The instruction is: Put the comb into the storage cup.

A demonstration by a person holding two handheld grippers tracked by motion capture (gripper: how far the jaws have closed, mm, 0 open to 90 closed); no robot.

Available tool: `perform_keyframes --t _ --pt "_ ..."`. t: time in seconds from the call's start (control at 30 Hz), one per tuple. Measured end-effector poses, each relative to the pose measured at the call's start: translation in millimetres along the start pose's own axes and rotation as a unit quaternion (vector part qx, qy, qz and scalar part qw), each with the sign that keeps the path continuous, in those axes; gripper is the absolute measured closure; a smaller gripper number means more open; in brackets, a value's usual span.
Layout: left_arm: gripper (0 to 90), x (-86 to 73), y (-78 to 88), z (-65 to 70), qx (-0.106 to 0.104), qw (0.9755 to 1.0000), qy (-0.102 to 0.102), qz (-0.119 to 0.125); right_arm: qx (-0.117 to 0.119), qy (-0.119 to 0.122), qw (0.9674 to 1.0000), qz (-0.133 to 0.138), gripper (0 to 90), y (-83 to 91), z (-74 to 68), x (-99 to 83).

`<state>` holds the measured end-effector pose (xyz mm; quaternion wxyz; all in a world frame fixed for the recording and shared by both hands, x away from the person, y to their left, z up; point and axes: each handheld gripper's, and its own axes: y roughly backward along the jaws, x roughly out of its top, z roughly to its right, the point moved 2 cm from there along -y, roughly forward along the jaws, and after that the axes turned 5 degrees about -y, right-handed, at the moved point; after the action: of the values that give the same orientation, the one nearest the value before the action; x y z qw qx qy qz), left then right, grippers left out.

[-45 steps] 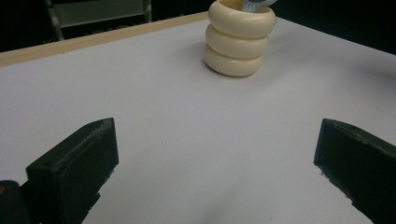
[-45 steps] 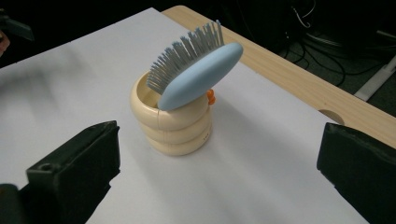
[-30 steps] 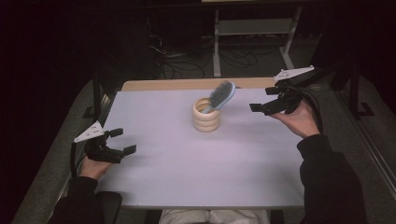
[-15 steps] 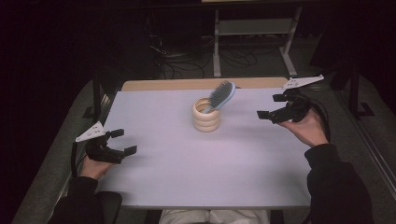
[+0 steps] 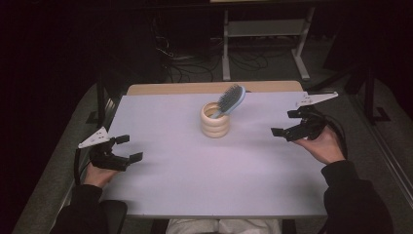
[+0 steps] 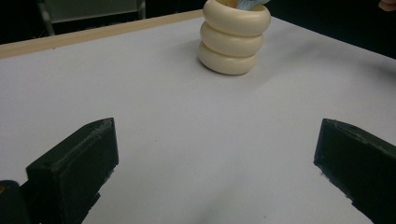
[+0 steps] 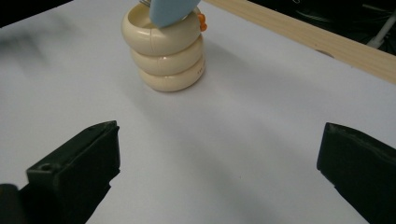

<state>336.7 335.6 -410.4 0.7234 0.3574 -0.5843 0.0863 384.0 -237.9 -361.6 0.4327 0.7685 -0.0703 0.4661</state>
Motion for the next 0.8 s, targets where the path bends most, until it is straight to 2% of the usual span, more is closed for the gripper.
perform_keyframes --t 0.13,0.6,0.8 --pt "0.0 -0.7 -1.8 0.9 -0.003 1.0000 -0.002 -0.007 -0.008 0.005 0.9999 0.002 0.0 -0.2 -0.1 -9.0" --pt "0.0 0.1 -0.7 1.0 -0.001 1.0000 0.000 -0.001 -0.011 -0.012 0.9998 0.007 0.0 3.4 1.4 -44.6" --pt "0.0 0.5 0.7 0.9 0.001 1.0000 0.002 0.002 -0.011 -0.005 0.9998 0.013 0.0 7.1 -1.2 -54.5"
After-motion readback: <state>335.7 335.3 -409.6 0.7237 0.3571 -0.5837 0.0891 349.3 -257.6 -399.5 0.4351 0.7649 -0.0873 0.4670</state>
